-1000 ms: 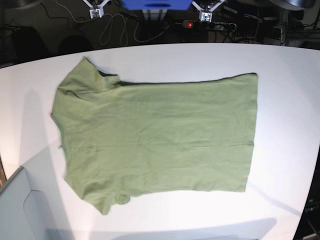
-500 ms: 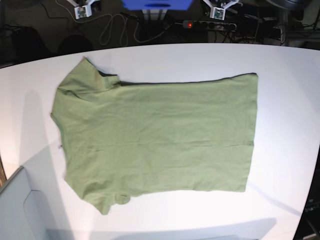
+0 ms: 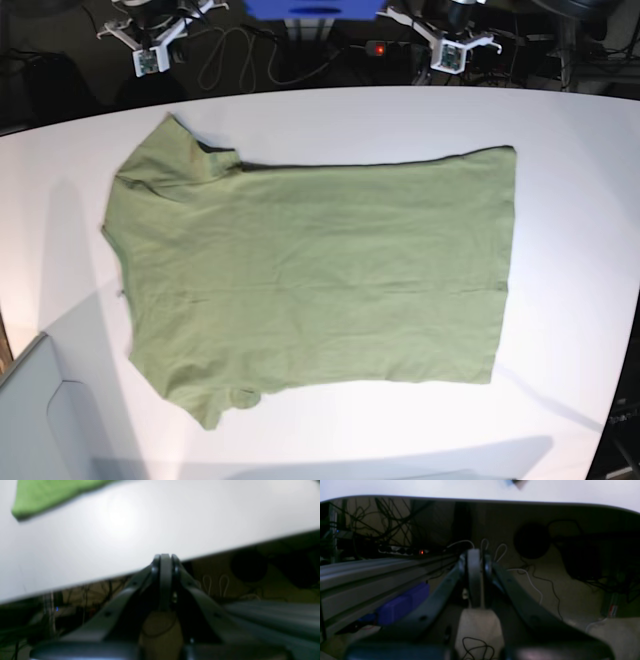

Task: Fold the T-shirt properly
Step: 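Move both grippers down to the shoulder corners of the green shirt, then close both grippers on the shirt's shoulder corners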

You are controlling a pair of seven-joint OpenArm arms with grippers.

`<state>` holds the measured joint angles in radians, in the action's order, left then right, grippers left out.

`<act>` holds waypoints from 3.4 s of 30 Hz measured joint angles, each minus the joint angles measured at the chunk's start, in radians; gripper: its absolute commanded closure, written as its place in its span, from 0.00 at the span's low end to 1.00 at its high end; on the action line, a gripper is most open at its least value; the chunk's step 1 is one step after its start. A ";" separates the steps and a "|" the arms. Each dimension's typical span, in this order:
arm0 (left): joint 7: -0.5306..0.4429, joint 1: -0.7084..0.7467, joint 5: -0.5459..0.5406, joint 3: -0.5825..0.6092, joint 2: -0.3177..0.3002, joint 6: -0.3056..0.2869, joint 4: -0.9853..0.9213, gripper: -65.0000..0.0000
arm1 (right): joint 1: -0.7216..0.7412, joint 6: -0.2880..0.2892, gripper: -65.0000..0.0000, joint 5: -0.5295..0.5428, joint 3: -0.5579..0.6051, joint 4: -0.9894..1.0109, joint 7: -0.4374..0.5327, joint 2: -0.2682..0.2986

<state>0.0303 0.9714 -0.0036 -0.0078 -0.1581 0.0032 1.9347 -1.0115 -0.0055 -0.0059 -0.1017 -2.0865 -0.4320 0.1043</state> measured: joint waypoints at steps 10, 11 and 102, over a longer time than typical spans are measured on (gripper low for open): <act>0.002 -0.026 0.000 -0.051 0.001 0.000 0.044 1.00 | 0.032 0.014 1.00 0.000 0.000 -0.016 -0.011 -0.002; -0.002 -0.034 0.000 -0.060 0.003 -0.002 0.044 1.00 | 0.039 0.043 1.00 0.000 -0.002 -0.016 -0.022 -0.003; 0.347 -0.497 -0.525 -0.447 0.016 -0.007 -0.330 1.00 | 0.294 0.136 0.39 0.000 -0.053 -0.015 -0.112 0.025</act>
<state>0.3775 0.4740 -0.5285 -0.4545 -0.1417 -0.0040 1.6043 -0.7174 0.1307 -0.0063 -0.1547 -2.1014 -0.5438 0.1295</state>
